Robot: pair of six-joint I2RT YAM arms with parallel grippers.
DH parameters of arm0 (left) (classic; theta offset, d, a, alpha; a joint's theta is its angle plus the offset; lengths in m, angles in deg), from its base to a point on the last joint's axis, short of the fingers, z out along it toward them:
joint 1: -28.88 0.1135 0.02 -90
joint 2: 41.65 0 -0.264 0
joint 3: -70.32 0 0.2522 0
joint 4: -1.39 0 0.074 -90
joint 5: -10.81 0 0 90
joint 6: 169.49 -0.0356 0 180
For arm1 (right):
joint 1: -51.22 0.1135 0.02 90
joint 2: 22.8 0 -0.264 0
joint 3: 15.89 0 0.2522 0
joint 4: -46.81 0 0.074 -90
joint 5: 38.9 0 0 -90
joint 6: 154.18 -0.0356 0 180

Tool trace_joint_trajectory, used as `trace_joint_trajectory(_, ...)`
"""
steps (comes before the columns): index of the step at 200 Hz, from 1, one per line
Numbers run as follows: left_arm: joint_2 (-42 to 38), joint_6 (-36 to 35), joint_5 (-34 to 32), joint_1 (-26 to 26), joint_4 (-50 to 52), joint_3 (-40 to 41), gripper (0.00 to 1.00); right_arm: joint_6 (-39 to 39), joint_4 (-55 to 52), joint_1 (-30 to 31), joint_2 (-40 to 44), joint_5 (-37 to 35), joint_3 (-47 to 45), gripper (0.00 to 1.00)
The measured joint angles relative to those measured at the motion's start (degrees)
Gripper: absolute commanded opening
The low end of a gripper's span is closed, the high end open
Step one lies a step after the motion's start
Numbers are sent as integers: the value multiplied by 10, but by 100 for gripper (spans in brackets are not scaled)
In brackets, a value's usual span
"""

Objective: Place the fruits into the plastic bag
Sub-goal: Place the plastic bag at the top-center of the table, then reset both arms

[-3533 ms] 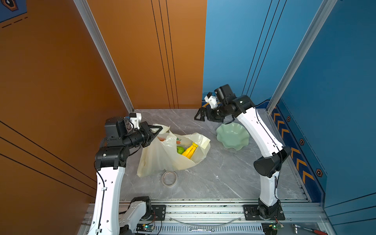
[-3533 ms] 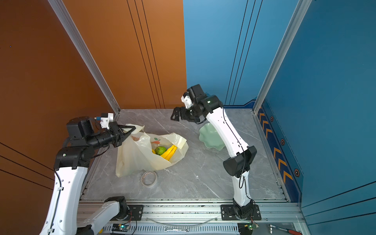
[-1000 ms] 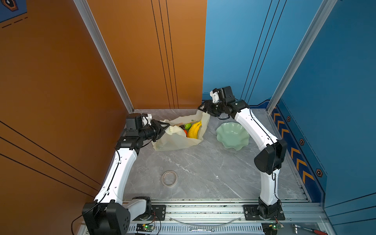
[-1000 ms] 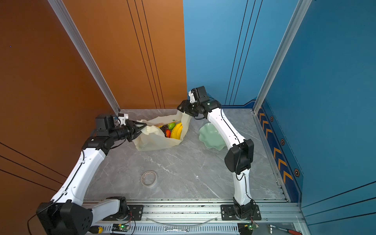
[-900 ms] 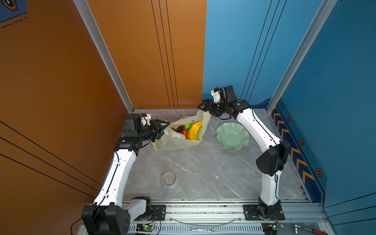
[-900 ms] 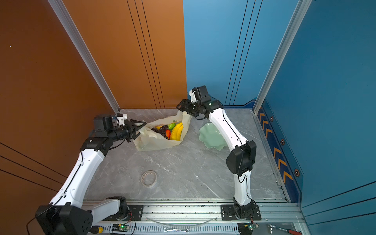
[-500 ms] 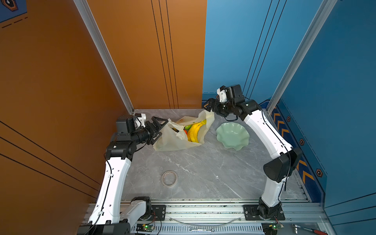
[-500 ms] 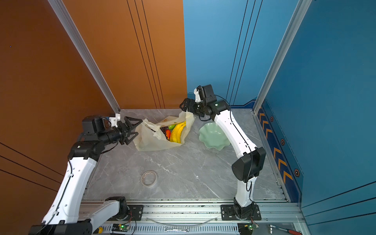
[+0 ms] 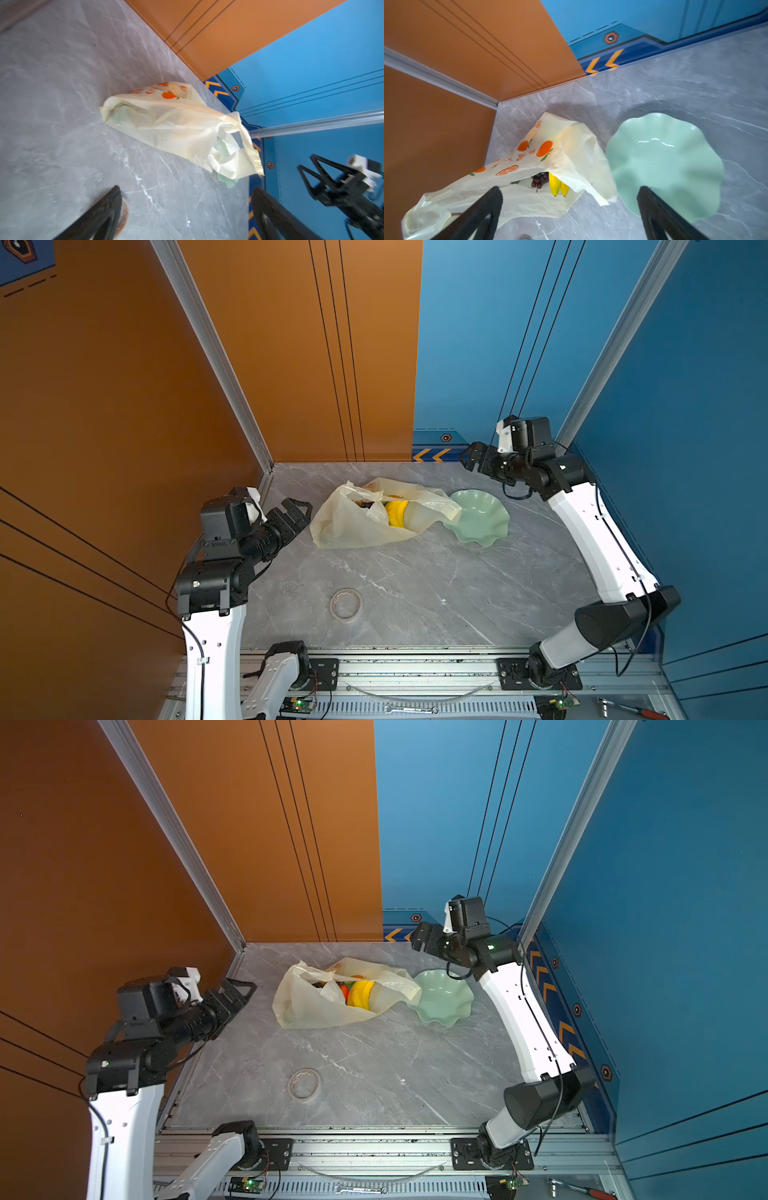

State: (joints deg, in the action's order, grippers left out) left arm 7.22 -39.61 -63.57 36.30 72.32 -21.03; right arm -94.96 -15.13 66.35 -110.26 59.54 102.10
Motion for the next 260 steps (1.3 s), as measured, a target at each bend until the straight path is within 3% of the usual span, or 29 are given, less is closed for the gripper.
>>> trace_joint_trajectory(37, -37, -16, -103, 2, 19, 42, 98, 6, 31, -85, 119, -24, -165, 100)
trace_joint_trajectory(66, -38, -24, -146, 2, 9, 90, 98, 6, 125, -139, 232, -34, -334, 100)
trace_joint_trajectory(99, -70, -26, -208, 2, -28, 166, 98, 13, 289, -152, 367, -81, -544, 100)
trace_joint_trajectory(124, -117, -36, -255, 2, -67, 230, 98, 35, 404, -152, 422, -123, -656, 100)
trace_joint_trajectory(189, -159, -103, -326, 2, -151, 322, 98, 151, 553, -160, 372, -175, -728, 100)
trace_joint_trajectory(260, -150, -176, -347, 2, -267, 400, 98, 209, 718, -160, 196, -176, -801, 100)
